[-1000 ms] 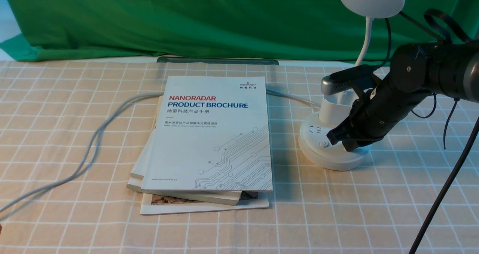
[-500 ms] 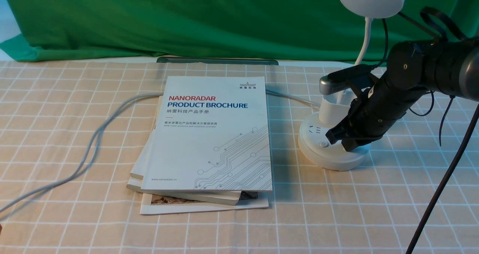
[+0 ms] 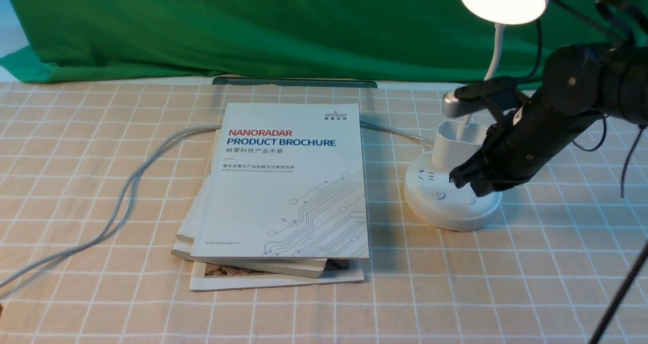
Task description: Turn on the table lamp on the light coffee tablecloth with your hand.
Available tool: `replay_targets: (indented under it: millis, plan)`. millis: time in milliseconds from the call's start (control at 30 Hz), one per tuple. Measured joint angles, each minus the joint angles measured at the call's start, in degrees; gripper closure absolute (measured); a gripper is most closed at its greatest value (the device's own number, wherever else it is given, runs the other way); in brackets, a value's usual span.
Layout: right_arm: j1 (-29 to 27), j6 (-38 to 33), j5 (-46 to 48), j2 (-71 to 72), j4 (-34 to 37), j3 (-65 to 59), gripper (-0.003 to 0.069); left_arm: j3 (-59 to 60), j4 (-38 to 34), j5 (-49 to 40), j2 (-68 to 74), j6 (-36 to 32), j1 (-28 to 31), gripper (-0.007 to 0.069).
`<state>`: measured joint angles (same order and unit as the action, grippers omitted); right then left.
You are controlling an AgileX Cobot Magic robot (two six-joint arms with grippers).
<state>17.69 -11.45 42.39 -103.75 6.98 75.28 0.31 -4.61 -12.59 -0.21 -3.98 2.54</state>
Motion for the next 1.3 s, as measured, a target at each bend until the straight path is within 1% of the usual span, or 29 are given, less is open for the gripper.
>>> replay_targets:
  millis: [167,200,233,267,333,433,467,500,567,700,867,933,1067,1300]
  plan:
    - [0.0,1.3,-4.45,11.3,-0.25,-7.23,0.062,0.0,0.0,0.0,0.0,0.0,0.0,0.0603]
    - [0.0,1.59,-5.74,15.29,-0.26,-10.07,0.062,0.0,0.0,0.0,0.0,0.0,0.0,0.0603]
    - [0.0,1.67,-5.91,15.88,-0.31,-10.48,0.062,0.0,0.0,0.0,0.0,0.0,0.0,0.0603]
    - [0.0,1.92,-7.6,21.11,-0.31,-13.62,0.062,0.0,0.0,0.0,0.0,0.0,0.0,0.0603]
    - [0.0,2.13,-9.53,26.89,-0.37,-16.38,0.062,0.0,0.0,0.0,0.0,0.0,0.0,0.0603]
    - [0.0,2.36,-13.12,39.66,-0.42,-20.84,0.0617,0.0,0.0,0.0,0.0,0.0,0.0,0.0603]
    - [0.0,2.36,-13.36,39.66,-0.42,-20.84,0.0617,0.0,0.0,0.0,0.0,0.0,0.0,0.0603]
    - [0.0,2.46,-14.67,45.51,-0.42,-22.56,0.0616,0.0,0.0,0.0,0.0,0.0,0.0,0.0603]
    - [0.0,2.46,-15.85,52.06,-0.42,-24.46,0.0615,0.0,0.0,0.0,0.0,0.0,0.0,0.0603]
    - [0.0,2.79,-16.69,60.75,-0.93,-28.4,0.061,0.0,0.0,0.0,0.0,0.0,0.0,0.0603]
    - [0.0,1.96,-19.2,66.84,-1.14,-34.03,0.0598,0.0,0.0,0.0,0.0,0.0,0.0,0.0603]
    - [0.0,-0.68,-25.1,68.42,-1.37,-37.62,0.0593,0.0,0.0,0.0,0.0,0.0,0.0,0.0603]
    - [0.0,-3.18,-34.05,70.09,-1.45,-43.1,0.0581,0.0,0.0,0.0,0.0,0.0,0.0,0.0603]
    - [0.54,-4.56,-44.57,75.37,-1.46,-51.6,0.0568,0.0,0.0,0.0,0.0,0.0,0.0,0.0603]
